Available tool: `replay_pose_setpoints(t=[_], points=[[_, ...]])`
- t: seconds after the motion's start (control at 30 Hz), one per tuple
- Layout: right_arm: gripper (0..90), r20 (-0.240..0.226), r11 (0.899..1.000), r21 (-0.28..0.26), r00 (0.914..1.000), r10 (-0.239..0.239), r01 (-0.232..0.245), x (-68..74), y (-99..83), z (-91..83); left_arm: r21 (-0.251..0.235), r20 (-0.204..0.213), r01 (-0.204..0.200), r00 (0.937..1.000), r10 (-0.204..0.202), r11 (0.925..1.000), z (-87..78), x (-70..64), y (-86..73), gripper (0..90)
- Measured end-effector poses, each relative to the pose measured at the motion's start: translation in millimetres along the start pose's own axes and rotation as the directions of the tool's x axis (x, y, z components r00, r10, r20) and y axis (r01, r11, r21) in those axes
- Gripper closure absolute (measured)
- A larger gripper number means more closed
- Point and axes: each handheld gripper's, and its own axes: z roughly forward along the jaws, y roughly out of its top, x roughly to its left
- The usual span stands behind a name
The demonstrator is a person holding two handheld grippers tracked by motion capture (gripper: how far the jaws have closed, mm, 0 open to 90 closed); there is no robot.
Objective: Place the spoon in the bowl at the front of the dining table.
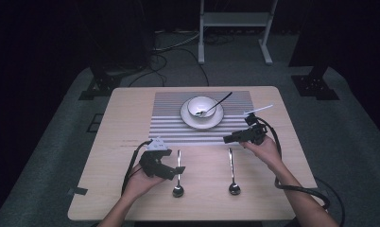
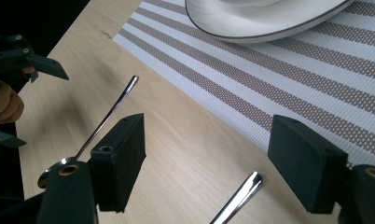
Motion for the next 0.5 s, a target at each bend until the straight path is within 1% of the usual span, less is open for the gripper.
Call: replay_pose_setpoints(t=[0.07, 0.17, 0.37, 0.5], points=[[25.4, -0.001, 1.0, -0.003, 1.0, 0.0, 0.0, 1.3, -2.5, -1.4, 0.0, 0.0, 0.001, 1.0, -0.001, 1.0, -0.1, 0.3, -0.1, 8.7], [25.3, -0.016, 1.0, -0.021, 0.9999, 0.002, -0.002, 2.9, -7.3, -3.3, -0.002, -0.006, 0.006, 1.0, -0.006, 1.0, -0.6, 0.9, -0.3, 8.5], [24.3, -0.027, 1.0, -0.028, 0.9996, 0.007, -0.008, 4.1, -19.2, -4.5, -0.008, -0.012, 0.007, 0.9999, -0.007, 0.9999, -2.1, 2.2, -0.3, 7.9], [24.2, -0.026, 1.0, -0.028, 0.9996, 0.009, -0.01, 4.5, -25.6, -5.8, -0.009, -0.014, 0.008, 0.9999, -0.008, 0.9999, -2.3, 2.7, -0.4, 7.9]])
